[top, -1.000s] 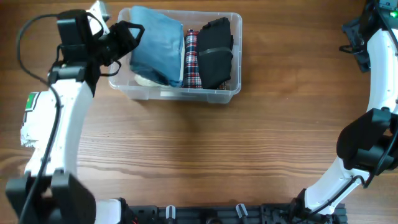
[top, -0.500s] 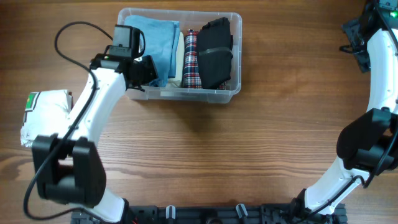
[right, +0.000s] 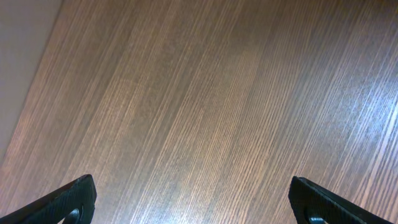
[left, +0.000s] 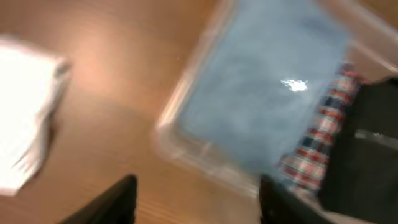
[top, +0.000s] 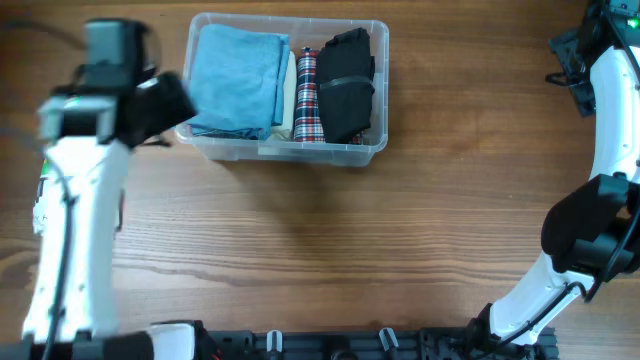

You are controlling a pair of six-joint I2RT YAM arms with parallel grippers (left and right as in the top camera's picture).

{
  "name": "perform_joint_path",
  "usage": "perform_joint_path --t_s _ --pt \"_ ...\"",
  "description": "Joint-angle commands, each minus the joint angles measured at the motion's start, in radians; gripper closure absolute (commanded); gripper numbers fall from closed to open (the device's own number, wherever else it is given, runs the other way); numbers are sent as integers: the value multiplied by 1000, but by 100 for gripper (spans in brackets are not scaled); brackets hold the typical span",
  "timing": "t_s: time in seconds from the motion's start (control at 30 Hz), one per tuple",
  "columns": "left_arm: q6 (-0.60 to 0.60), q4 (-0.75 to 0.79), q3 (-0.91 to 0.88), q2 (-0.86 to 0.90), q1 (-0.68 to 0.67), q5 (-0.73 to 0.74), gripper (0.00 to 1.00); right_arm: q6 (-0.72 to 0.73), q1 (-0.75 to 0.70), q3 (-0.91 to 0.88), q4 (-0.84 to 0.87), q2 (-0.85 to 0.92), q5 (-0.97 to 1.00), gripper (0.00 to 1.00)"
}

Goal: Pack container
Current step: 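Lay the blue denim item into the bin's left side and release, then grasp the white graphic t-shirt with the left gripper and lift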

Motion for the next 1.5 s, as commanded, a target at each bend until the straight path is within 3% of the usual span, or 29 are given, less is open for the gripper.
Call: perform_joint_path --t_s 0.0,0.1,0.13,0.23,0.63,1.1,1.3,1.4,1.47 --pt "-19 -104 -3 -3 190 -64 33 -12 3 0 0 5 -2 0" --pt "-18 -141 -3 29 334 -101 24 -11 3 0 0 5 -2 0" --pt "-11 -140 -8 48 373 -114 17 -11 3 0 0 5 -2 0" --pt "55 -140 -23 122 428 -148 14 -11 3 0 0 5 -2 0" --pt "121 -138 -27 532 266 -582 16 -11 3 0 0 5 -2 0" --pt "170 -2 -27 712 263 -590 17 -11 3 0 0 5 -2 1" --pt "179 48 -27 730 272 -724 18 -11 3 0 0 5 -2 0" --pt "181 79 -27 730 292 -718 24 -12 3 0 0 5 -2 0" --pt "181 91 -27 730 294 -707 44 -11 3 0 0 5 -2 0"
